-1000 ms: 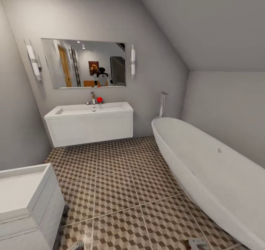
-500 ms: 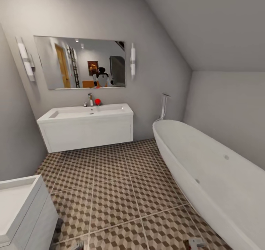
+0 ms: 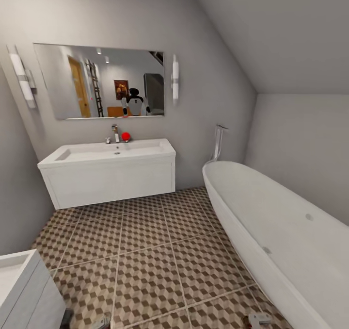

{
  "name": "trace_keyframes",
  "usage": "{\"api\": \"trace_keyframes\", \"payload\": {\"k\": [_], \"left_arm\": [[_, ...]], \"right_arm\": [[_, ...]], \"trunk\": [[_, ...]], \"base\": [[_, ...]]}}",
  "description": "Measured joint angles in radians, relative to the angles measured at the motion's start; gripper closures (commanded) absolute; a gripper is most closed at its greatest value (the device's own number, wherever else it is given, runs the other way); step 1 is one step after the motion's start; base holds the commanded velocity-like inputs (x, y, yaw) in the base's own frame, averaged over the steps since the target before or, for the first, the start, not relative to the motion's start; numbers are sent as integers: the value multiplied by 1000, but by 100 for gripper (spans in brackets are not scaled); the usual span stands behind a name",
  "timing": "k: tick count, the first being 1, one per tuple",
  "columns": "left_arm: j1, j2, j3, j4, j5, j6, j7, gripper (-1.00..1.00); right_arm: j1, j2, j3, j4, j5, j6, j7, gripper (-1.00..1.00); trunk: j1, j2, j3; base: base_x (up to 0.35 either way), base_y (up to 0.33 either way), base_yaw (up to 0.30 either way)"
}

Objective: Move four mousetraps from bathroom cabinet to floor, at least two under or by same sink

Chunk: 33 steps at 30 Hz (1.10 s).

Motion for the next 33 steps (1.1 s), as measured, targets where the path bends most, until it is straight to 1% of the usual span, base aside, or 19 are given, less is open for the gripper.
{"api": "trace_keyframes", "payload": {"k": [5,8,25,33], "left_arm": [[0,0,0,0,0,0,0,100],[0,0,0,0,0,0,0,100],[0,0,0,0,0,0,0,100],[0,0,0,0,0,0,0,100]], "right_arm": [[0,0,-1,0,-1,0,0,100],[0,0,-1,0,-1,0,1,100],[0,-1,-2,0,-2,0,1,100],[0,-1,-2,0,-1,0,1,100]], "trunk": [[0,0,0],[0,0,0],[0,0,0],[0,0,0]], "base": [[326,0,5],[326,0,127],[326,0,250],[326,0,47]]}}
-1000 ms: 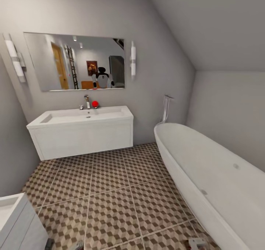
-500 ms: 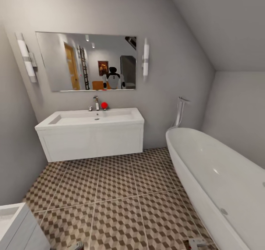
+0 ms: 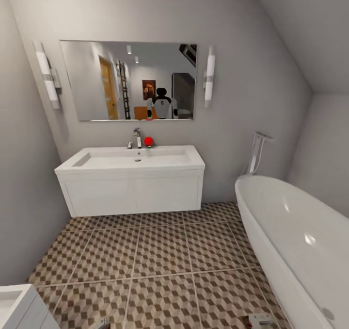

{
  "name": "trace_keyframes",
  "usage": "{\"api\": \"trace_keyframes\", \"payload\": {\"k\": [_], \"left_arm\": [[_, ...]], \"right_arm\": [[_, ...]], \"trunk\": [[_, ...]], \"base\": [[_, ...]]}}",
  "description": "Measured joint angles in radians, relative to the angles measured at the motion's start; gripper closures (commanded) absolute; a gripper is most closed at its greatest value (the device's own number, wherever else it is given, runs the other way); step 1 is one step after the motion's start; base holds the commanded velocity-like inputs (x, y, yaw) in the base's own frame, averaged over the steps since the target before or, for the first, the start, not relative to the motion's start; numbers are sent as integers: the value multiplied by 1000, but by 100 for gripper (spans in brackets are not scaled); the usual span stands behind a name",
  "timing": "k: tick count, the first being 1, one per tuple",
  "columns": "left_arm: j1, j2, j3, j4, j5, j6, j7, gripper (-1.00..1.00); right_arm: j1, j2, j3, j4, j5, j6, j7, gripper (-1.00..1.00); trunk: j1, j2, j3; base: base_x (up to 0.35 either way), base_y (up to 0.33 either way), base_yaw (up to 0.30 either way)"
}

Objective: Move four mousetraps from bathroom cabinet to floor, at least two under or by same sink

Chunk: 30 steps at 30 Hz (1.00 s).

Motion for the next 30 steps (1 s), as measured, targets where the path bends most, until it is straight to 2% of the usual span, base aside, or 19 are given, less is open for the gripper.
{"api": "trace_keyframes", "payload": {"k": [22,30], "left_arm": [[0,0,0,0,0,0,0,100],[0,0,0,0,0,0,0,100]], "right_arm": [[0,1,2,0,1,0,0,100],[0,0,1,0,1,0,0,100]], "trunk": [[0,0,0],[0,0,0]], "base": [[326,0,3],[326,0,198]]}}
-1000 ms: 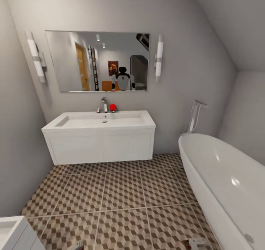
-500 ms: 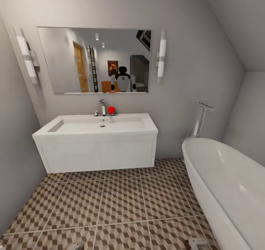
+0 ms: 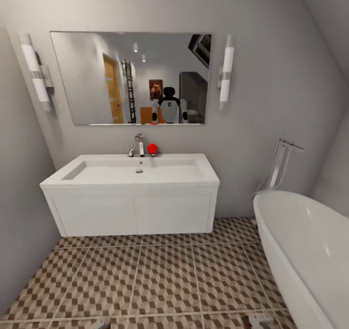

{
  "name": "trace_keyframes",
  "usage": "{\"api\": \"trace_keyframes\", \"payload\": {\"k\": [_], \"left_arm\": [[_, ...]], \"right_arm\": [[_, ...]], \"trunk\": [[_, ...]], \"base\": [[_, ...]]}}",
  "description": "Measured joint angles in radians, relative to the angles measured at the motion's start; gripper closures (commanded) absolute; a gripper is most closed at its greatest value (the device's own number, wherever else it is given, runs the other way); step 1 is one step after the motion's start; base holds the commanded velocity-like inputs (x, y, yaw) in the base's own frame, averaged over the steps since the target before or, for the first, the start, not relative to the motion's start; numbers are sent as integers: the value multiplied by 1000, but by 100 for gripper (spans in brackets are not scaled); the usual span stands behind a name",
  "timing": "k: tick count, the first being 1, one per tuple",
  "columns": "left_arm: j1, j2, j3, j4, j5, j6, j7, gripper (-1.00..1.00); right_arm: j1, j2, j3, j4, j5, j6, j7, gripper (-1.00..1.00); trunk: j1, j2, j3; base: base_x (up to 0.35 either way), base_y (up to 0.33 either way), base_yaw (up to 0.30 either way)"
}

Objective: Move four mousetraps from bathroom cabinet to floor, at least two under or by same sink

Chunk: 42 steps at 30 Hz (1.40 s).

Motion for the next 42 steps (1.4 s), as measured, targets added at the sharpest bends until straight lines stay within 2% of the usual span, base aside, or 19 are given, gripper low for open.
{"api": "trace_keyframes", "payload": {"k": [13,29,30,31,34,38,42], "left_arm": [[0,-1,0,0,0,0,0,100],[0,-6,-11,-10,-14,-14,-2,100],[0,-10,-14,-19,-24,-11,-3,100],[0,-29,-22,-100,-87,3,-6,100],[-1,-35,-22,-173,-143,48,-6,100],[-2,-36,-22,-256,-184,102,-8,100],[-2,-36,-24,-309,-207,116,-6,100]], "right_arm": [[0,0,0,0,0,0,0,100],[0,0,0,0,1,-3,-4,100],[0,0,0,0,2,-3,-4,100],[0,0,0,-1,4,-10,-4,100],[0,-1,1,-3,4,-29,-5,100],[0,-4,-1,-15,5,-64,-6,100],[-1,-12,-6,-62,4,-75,-6,100]], "trunk": [[0,0,0],[1,0,0],[1,0,0],[1,0,0],[1,0,0],[1,0,0],[1,0,0]], "base": [[311,0,247],[26,0,15],[0,0,0],[0,0,0],[0,0,0],[0,0,0],[0,0,0]]}}
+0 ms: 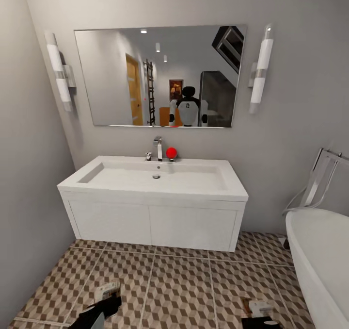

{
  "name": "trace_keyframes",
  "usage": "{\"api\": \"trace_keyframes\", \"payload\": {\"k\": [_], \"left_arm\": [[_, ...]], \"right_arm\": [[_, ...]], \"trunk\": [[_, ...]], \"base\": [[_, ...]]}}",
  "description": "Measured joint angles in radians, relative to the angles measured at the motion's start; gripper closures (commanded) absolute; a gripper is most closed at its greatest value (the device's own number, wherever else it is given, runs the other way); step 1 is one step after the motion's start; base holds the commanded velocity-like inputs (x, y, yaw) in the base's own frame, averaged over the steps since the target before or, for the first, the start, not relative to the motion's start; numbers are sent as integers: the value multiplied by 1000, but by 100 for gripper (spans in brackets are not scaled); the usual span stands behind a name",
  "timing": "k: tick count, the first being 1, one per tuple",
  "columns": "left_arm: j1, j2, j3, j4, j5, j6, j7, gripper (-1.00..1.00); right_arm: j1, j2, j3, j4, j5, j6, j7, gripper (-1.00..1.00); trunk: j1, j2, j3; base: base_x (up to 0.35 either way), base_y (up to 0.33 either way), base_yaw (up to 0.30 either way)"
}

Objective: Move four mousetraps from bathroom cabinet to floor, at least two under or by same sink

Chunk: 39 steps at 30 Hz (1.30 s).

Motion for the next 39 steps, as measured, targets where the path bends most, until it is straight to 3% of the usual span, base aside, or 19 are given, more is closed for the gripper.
{"api": "trace_keyframes", "payload": {"k": [10,30,34,35,39], "left_arm": [[-1,-6,-1,-101,-38,2,1,100],[0,-9,0,-116,-40,5,0,100],[0,-41,-3,-118,-40,5,2,100],[0,-77,-4,-118,-43,5,7,100],[0,-100,-3,-119,-53,5,8,100]], "right_arm": [[0,-2,-7,-141,-2,14,-7,100],[0,0,-9,-205,-8,86,-12,100],[0,-3,-9,-217,-7,94,-14,100],[0,-5,-10,-245,-7,109,-15,100],[0,-6,-11,-258,-8,121,-16,100]], "trunk": [[0,0,0],[0,0,0],[0,0,0],[0,0,0],[0,0,0]], "base": [[0,0,0],[0,0,0],[0,0,0],[0,0,0],[0,0,0]]}}
